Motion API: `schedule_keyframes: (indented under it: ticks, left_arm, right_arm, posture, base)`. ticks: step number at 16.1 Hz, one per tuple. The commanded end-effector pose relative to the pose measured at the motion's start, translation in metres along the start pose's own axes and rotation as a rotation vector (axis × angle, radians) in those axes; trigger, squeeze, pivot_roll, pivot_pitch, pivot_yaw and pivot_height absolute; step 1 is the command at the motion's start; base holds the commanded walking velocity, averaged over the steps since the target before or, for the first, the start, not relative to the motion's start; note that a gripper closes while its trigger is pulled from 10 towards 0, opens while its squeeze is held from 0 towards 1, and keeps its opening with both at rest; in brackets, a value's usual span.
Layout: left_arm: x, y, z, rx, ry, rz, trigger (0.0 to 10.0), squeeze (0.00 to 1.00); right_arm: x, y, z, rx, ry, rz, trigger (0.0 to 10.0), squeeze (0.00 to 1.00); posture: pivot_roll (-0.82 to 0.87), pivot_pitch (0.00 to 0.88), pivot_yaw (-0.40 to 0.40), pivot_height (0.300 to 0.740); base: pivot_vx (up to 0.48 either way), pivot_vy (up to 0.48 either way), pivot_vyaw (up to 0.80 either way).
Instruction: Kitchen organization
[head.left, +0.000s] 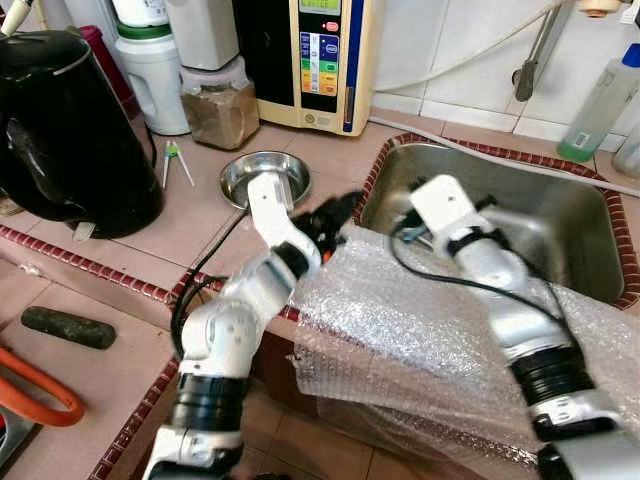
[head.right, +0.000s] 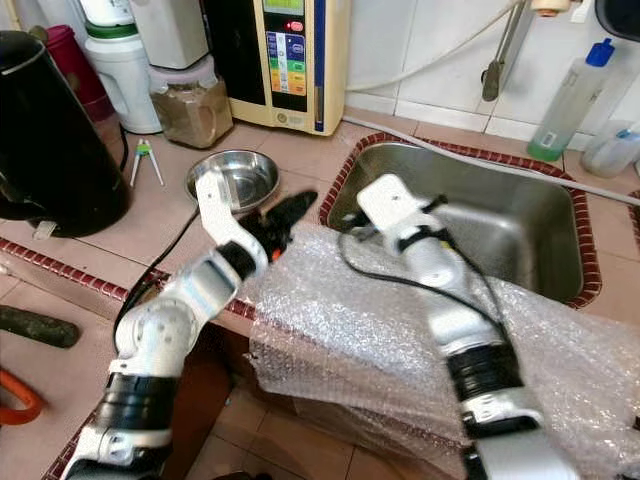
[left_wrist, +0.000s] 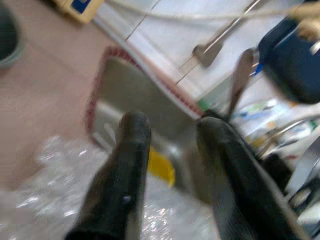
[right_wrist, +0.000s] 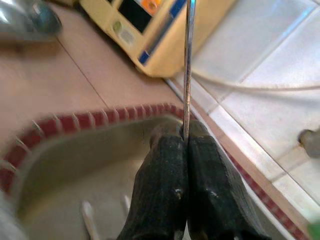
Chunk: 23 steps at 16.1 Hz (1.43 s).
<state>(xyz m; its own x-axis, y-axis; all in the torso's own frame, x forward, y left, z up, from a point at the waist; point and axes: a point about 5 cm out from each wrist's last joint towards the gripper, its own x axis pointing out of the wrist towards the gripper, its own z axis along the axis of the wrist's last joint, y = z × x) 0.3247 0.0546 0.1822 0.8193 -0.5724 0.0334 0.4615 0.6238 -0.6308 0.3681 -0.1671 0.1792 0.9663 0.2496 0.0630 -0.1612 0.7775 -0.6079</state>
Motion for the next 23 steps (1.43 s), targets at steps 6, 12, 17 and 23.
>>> schedule_keyframes:
  ticks: [6,12,17,23]
  left_arm:
    - [-0.012,0.016,-0.010,0.168,0.047,0.019,10.0,1.00]
    - [-0.015,0.019,-0.012,0.275,0.075,0.002,10.0,1.00]
    - [-0.013,0.023,-0.010,0.309,0.082,0.011,10.0,1.00]
    - [-0.008,0.031,0.000,0.424,0.030,0.077,10.0,1.00]
  right_arm:
    - [0.002,-0.041,-0.030,0.008,0.105,-0.034,0.0,0.00]
    - [-0.014,-0.036,-0.075,0.177,0.307,-0.043,10.0,0.00]
    - [-0.014,-0.023,-0.074,0.219,0.262,-0.028,10.0,1.00]
    - [-0.015,0.003,-0.058,0.278,0.124,-0.035,10.0,1.00]
  posture:
    - [0.03,0.083,0.054,0.740]
    - [0.05,0.065,0.069,0.740]
    - [0.04,0.052,0.081,0.740]
    - [0.03,0.046,0.091,0.740]
  base:
    - [0.000,0.000,0.00]
    - [0.000,0.000,0.00]
    - [0.000,0.000,0.00]
    - [0.000,0.000,0.00]
